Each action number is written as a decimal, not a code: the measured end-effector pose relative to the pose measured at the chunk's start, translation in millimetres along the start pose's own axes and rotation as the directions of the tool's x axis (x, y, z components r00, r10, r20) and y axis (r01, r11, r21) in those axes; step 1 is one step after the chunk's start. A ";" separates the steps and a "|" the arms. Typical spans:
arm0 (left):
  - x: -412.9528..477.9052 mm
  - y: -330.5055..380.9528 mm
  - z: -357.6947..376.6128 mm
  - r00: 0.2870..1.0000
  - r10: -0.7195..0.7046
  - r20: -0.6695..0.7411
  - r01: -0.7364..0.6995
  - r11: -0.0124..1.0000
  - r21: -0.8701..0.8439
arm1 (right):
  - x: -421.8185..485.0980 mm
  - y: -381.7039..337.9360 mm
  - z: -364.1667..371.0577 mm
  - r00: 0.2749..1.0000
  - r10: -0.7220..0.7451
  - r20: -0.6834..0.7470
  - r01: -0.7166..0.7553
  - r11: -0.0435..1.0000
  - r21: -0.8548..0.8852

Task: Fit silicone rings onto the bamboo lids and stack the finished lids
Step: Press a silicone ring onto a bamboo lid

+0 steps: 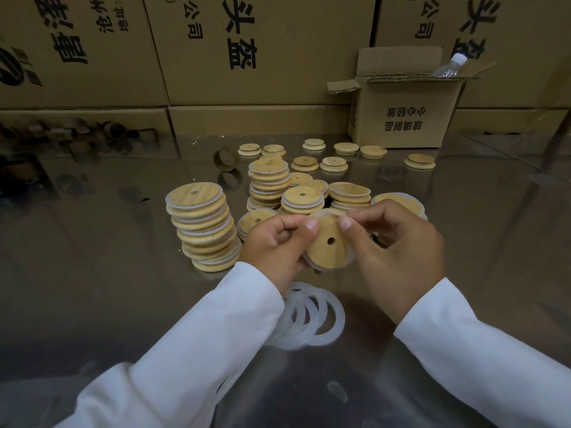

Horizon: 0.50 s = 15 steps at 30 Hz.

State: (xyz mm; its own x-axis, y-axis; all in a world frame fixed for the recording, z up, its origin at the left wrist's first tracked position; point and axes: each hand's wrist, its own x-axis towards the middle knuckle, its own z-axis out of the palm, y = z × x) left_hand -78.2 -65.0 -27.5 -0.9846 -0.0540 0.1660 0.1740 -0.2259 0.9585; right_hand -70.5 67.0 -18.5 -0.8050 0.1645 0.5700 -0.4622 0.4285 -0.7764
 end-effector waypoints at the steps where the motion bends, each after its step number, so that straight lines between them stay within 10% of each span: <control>1: 0.7 -0.2 -1.4 1.000 0.021 -0.018 -0.020 0.999 0.048 | 0.8 -0.2 -0.2 0.998 0.065 0.027 -0.066 0.997 0.041; 9: 7.0 -2.0 -9.8 0.996 0.075 -0.037 -0.067 0.982 0.175 | 6.5 -3.8 -4.9 0.863 0.456 0.217 -0.504 0.807 0.308; 15: 8.2 -1.0 -11.1 1.000 0.019 0.002 -0.020 0.999 0.037 | 9.5 -7.4 -8.7 0.814 0.463 0.350 -0.576 0.719 0.389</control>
State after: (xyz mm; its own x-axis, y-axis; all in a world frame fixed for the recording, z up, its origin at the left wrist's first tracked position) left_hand -86.3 -75.9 -29.7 -0.9811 -0.0561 0.1852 0.1926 -0.1890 0.9629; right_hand -71.4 73.2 -5.0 -0.9997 0.0210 0.0102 -0.0129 -0.1324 -0.9911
